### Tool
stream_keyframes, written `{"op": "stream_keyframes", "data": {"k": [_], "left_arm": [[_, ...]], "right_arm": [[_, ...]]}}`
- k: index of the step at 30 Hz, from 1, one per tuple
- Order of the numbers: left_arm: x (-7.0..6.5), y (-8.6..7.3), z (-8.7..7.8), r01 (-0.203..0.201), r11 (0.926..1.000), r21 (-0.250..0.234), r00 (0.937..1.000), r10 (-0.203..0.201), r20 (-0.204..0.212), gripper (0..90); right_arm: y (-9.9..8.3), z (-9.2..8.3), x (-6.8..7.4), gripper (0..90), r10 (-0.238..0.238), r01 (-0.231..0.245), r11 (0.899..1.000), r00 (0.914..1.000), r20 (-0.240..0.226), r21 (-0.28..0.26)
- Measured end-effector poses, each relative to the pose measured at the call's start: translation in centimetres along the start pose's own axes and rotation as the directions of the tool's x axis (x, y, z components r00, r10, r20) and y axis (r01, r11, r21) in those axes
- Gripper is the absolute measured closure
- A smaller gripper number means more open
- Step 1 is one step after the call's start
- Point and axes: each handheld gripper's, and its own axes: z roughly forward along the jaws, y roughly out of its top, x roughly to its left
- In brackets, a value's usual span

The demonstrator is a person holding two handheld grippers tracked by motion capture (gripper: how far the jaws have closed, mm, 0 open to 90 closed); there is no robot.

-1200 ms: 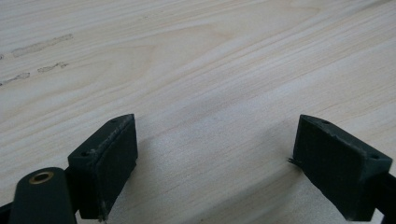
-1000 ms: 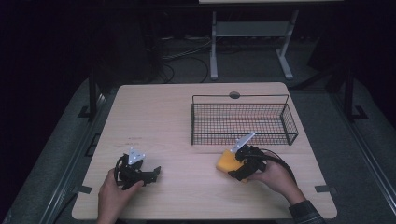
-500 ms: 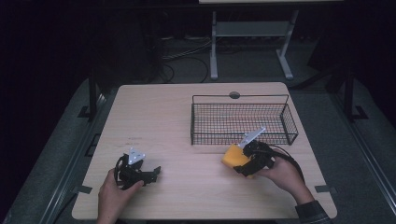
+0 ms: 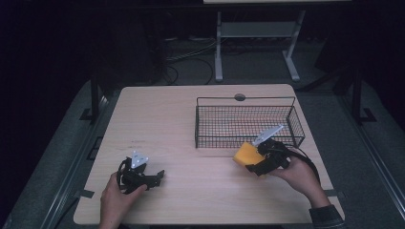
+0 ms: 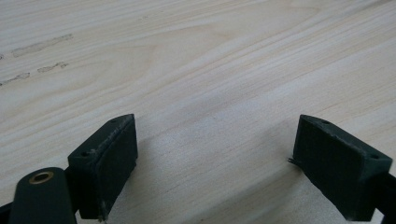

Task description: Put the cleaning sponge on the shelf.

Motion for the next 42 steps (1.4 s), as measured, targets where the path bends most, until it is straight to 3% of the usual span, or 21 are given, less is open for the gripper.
{"op": "stream_keyframes", "data": {"k": [14,32,42], "left_arm": [[0.0,0.0,0.0,0.000,1.0000,0.000,1.0000,0.000,0.000,12.9],[0.0,0.0,0.0,-0.006,1.0000,0.004,1.0000,0.006,0.000,12.9],[0.0,0.0,0.0,0.000,1.0000,0.002,1.0000,0.000,0.000,12.9]], "right_arm": [[-0.3,-2.1,-1.0,23.4,0.033,-0.032,0.999,0.9993,0.020,-0.032],[-0.5,-4.0,-3.9,23.4,0.094,-0.091,0.995,0.9932,0.069,-0.048],[-0.1,-5.1,-5.9,23.5,0.142,-0.136,0.989,0.9839,0.109,-0.062]]}}
